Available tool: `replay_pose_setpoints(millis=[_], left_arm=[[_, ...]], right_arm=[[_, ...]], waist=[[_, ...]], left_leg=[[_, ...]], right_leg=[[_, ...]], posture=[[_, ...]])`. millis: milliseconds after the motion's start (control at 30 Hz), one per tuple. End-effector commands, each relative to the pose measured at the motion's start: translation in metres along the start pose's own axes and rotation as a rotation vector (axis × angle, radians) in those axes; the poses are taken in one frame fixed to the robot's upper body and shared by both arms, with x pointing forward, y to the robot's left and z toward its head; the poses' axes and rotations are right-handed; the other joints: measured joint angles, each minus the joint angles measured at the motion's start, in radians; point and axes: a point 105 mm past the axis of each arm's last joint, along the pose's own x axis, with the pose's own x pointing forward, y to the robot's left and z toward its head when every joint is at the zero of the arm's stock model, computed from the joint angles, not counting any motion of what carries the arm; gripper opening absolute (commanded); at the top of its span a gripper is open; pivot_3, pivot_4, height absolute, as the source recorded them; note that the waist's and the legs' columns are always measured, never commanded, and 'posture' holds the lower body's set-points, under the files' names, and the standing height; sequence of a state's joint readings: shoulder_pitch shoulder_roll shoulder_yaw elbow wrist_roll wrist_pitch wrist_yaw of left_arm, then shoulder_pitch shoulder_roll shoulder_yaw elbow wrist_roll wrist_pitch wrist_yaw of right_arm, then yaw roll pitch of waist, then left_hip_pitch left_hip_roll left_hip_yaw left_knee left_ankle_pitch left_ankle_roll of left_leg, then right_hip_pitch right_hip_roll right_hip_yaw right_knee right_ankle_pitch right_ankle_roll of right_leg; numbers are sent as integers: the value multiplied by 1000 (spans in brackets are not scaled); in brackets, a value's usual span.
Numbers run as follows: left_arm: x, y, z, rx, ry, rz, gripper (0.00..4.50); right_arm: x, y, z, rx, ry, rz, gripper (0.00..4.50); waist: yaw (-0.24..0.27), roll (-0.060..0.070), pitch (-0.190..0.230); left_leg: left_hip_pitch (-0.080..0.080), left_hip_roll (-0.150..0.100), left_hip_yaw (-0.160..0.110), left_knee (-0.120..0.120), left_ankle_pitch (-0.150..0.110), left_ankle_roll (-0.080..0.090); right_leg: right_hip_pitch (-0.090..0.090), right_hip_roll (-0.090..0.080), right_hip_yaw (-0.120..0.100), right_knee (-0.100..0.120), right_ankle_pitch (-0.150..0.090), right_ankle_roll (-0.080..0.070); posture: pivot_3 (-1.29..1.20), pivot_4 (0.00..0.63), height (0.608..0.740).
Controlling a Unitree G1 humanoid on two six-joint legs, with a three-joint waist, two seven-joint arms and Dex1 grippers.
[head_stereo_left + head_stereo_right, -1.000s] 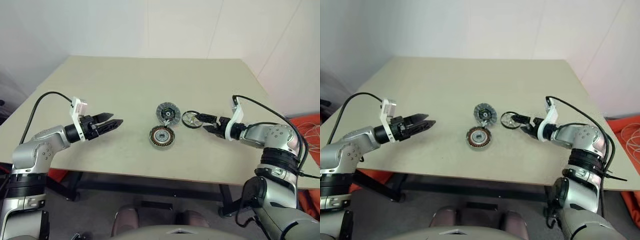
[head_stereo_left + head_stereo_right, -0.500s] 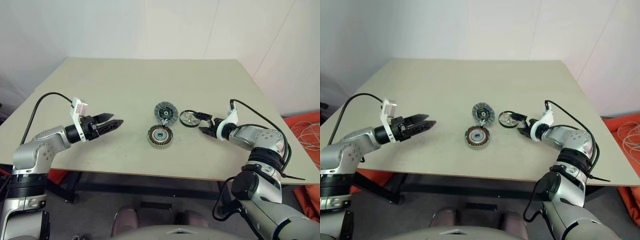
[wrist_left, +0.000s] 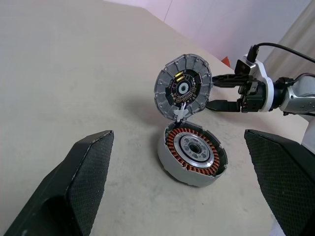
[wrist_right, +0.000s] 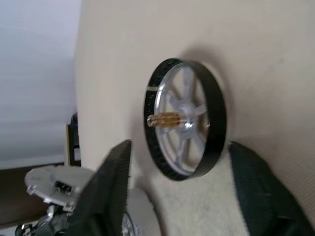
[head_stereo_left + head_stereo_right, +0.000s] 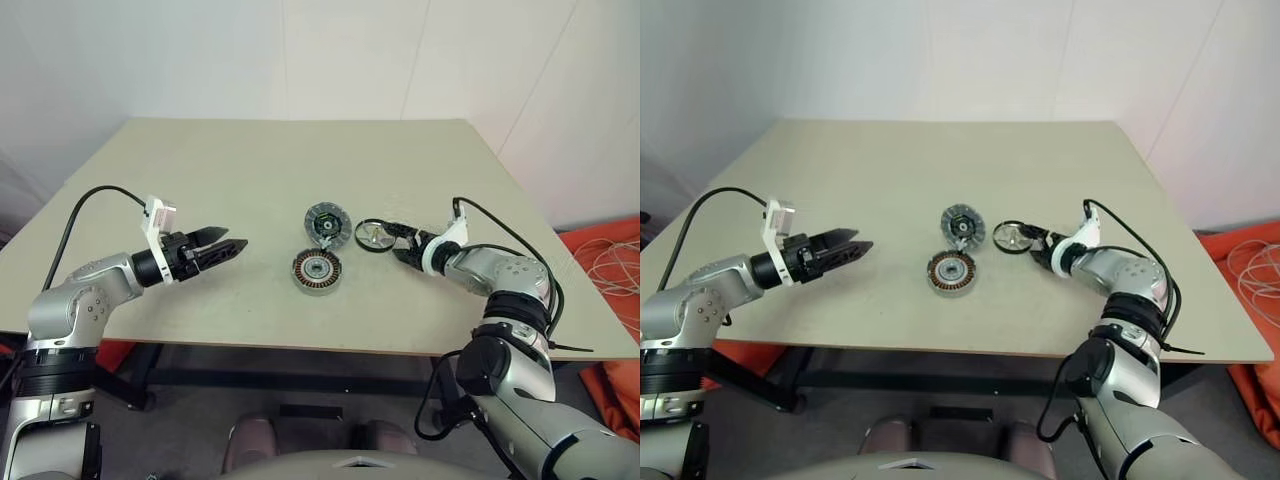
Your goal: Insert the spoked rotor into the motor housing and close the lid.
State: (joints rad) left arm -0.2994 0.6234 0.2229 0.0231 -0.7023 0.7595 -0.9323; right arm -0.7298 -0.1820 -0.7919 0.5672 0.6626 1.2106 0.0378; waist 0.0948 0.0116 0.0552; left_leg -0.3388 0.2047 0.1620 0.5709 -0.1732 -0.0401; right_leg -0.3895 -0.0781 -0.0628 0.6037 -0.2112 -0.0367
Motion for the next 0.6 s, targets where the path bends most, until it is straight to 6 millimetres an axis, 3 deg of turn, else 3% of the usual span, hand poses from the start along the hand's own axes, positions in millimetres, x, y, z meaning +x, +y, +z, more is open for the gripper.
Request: replay_pose_setpoints(millis=[33,200,233,367,533,600], left_arm=[[0,-5,9,38,-29,-12,4500],[1,-4,9,39,-32,-10,4500],[1,-4,9,38,-32,-10,4500],[1,-4,8,36,-33,-8,4500],[1,-3,9,26,-39,-4,4500],[0,-2,9,17,-40,6,4500]], right_arm=[[5,15,4,-15,-20,24,2111],[7,14,6,-9,-32,11,343],[7,14,6,-9,-35,13,200],[5,16,13,-17,-71,18,202],[-11,22,40,-122,-184,5,201],[-24,30,54,-242,-236,-1,201]], waist=[[0,0,0],[-1,-1,-1],[0,-1,-1],[0,-1,-1],[4,0,0],[7,0,0]], left_leg=[[0,0,0,-1,0,0],[-6,0,3,-6,0,-1],[-7,0,3,-6,1,-3],[-8,1,3,-8,0,-6],[-9,1,3,-7,0,-6],[-10,1,3,-7,0,-6]], right_leg=[[-1,0,0,0,0,0],[-9,1,1,3,2,-4],[-10,2,1,3,3,-5],[-11,3,1,4,4,-7],[-12,2,1,3,4,-6],[-12,2,1,3,4,-6]], posture=[[0,0,740],[0,0,740],[0,0,740],[0,0,740],[0,0,740],[0,0,740]])
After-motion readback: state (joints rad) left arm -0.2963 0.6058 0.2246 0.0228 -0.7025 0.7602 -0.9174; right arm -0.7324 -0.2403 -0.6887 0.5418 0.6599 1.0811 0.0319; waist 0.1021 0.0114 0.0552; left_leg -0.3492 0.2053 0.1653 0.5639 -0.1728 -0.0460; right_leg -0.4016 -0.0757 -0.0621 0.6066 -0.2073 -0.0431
